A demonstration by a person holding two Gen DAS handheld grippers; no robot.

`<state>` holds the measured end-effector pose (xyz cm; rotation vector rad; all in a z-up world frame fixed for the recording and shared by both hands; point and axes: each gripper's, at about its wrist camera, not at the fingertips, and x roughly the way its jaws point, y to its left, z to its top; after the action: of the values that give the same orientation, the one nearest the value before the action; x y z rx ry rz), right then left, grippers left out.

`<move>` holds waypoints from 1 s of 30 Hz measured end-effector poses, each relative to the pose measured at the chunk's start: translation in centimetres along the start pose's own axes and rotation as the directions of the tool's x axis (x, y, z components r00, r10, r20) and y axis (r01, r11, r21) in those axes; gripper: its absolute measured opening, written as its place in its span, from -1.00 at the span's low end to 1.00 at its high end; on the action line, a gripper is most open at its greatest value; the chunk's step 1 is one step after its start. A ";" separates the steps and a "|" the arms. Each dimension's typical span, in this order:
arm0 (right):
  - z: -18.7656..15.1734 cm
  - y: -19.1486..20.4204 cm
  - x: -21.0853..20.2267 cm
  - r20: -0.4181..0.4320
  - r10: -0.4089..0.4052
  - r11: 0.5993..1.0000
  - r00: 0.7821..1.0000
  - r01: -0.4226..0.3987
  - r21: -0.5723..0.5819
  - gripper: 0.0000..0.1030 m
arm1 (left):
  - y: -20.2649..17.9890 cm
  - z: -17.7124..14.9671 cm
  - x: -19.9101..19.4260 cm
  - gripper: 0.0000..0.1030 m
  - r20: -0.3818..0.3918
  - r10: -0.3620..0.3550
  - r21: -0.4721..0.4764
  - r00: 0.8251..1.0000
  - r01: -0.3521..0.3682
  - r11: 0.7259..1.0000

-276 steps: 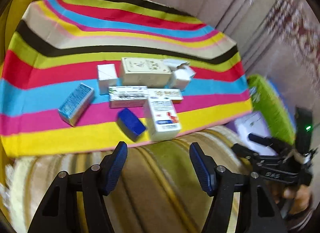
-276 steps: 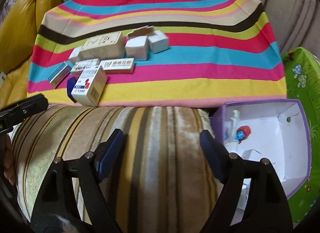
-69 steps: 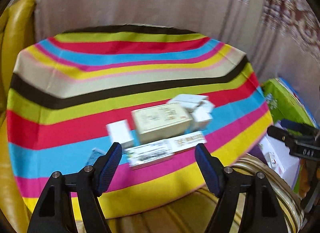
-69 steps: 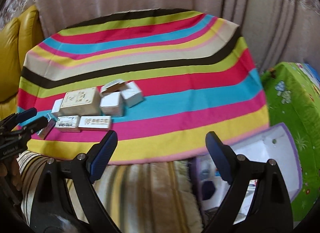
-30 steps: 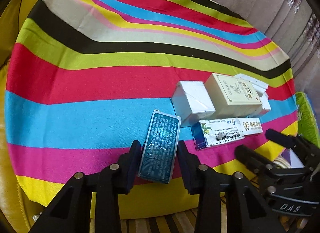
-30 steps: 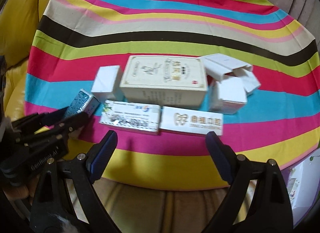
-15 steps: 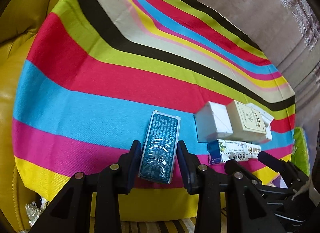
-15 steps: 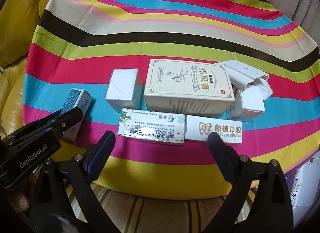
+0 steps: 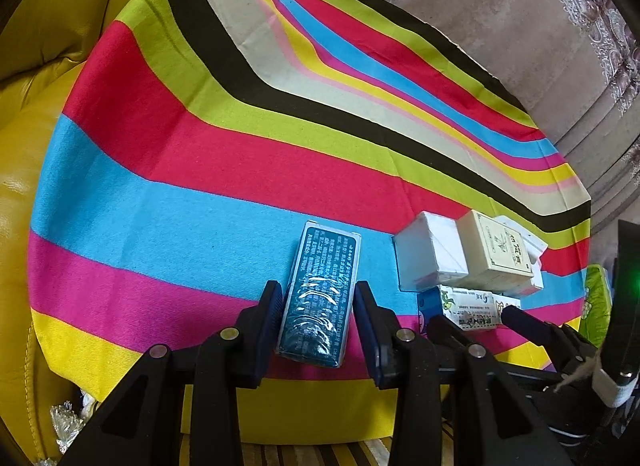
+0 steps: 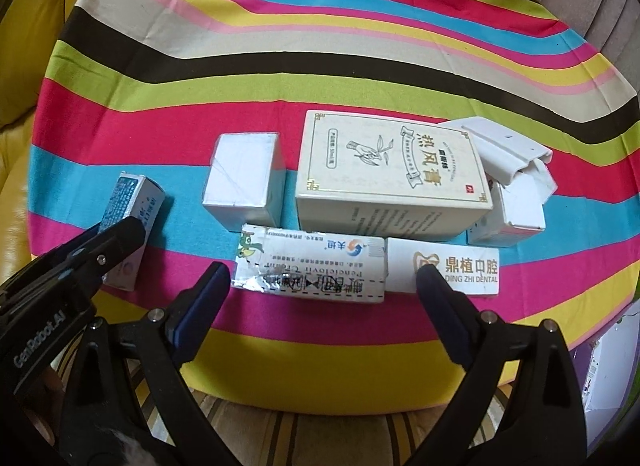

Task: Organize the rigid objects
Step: 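Grasp the blue-and-white box with the left gripper while the right grasps the white-green tube box, then carry both boxes over the storage box and open both grippers to drop them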

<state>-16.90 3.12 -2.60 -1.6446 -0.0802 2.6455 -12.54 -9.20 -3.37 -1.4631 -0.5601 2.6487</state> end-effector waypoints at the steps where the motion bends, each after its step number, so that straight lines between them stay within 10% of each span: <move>1: 0.0 0.0 0.1 0.000 -0.001 1.000 1.000 0.001 0.000 0.80 | 0.2 0.0 -0.1 -0.26 0.001 -0.001 0.000 1.000 0.001 1.000; 6: -0.1 0.2 -0.1 0.014 0.006 1.000 1.000 -0.006 -0.011 0.53 | 0.3 -0.3 -0.6 -0.27 0.015 -0.005 -0.001 1.000 0.005 1.000; 21: -1.2 -0.9 -4.0 0.145 0.038 0.999 0.989 -0.037 -0.015 0.52 | -1.7 -0.3 -4.2 -0.26 0.182 0.009 0.048 0.983 -0.018 0.999; 30: -2.4 -5.6 -6.9 0.190 0.003 0.998 0.982 -0.014 0.058 0.52 | -8.1 -1.1 -5.8 -0.26 0.165 -0.099 0.188 0.981 0.067 0.980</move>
<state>-11.78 8.45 2.81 -1.3754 0.0020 2.7746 -9.42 -2.65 3.53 -1.1428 -0.3692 2.6957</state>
